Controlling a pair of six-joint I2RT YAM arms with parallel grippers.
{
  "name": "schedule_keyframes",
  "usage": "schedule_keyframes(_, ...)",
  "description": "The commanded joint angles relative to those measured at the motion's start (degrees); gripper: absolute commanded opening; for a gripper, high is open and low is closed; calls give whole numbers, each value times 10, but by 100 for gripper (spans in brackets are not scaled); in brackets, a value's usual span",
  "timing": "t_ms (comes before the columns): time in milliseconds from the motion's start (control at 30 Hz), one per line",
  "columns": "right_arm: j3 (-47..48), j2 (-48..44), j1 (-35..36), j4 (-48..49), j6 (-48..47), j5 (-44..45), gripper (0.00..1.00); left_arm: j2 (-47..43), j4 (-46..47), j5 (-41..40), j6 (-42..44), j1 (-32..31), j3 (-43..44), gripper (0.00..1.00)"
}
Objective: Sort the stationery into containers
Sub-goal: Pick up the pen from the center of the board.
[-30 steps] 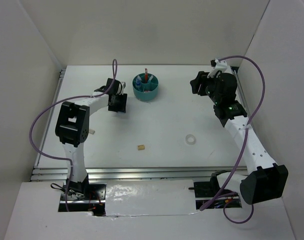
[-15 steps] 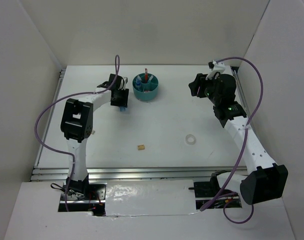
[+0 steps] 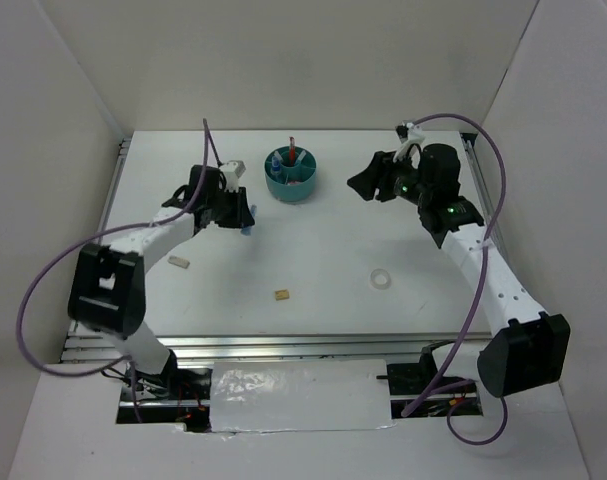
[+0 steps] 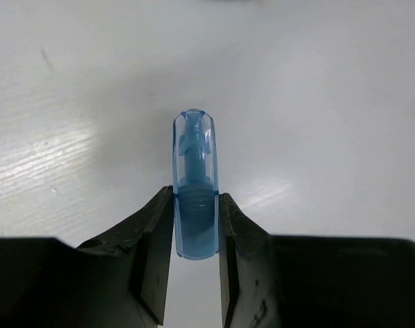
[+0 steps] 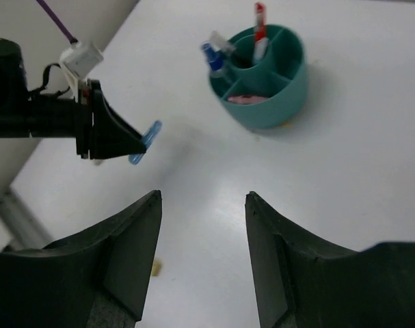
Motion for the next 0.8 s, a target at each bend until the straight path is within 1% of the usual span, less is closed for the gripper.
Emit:
schedule_keyframes(0,21,17,21,15,111,-99,59,-146,138,95,-22,-18,-39,0)
schedule_keyframes(33,17,24,25,39,141,-113,60,-165,147,89,-20,-26,-47,0)
schedule_keyframes(67,12,31,29,51,194,-142,61,-183,152,84,-13,-47,-62,0)
schedule_keyframes(100,11,41,43,75,213,-147,63,-214,155,77,-9,-55,-66,0)
schedule_keyframes(167,17,50,62,79,244,-145,64,-231,142,55,-1,-81,-64,0)
schedule_keyframes(200,24,58,71,99,245,-135,66,-239,134,55,0,-86,-61,0)
schedule_keyframes(267,44,76,99,102,245,-123,69,-245,116,51,7,-101,-49,0)
schedule_keyframes(367,70,105,121,112,250,-123,73,-249,116,47,13,-113,-48,0)
schedule_keyframes(433,82,122,136,119,256,-122,73,-251,116,48,14,-122,-48,0)
schedule_keyframes(533,93,143,155,121,261,-125,73,-254,116,44,18,-135,-46,0)
schedule_keyframes(567,94,148,158,122,263,-123,72,-255,100,37,19,-139,-44,0)
schedule_keyframes(767,79,176,175,142,305,-119,64,-258,88,34,16,-156,-33,0)
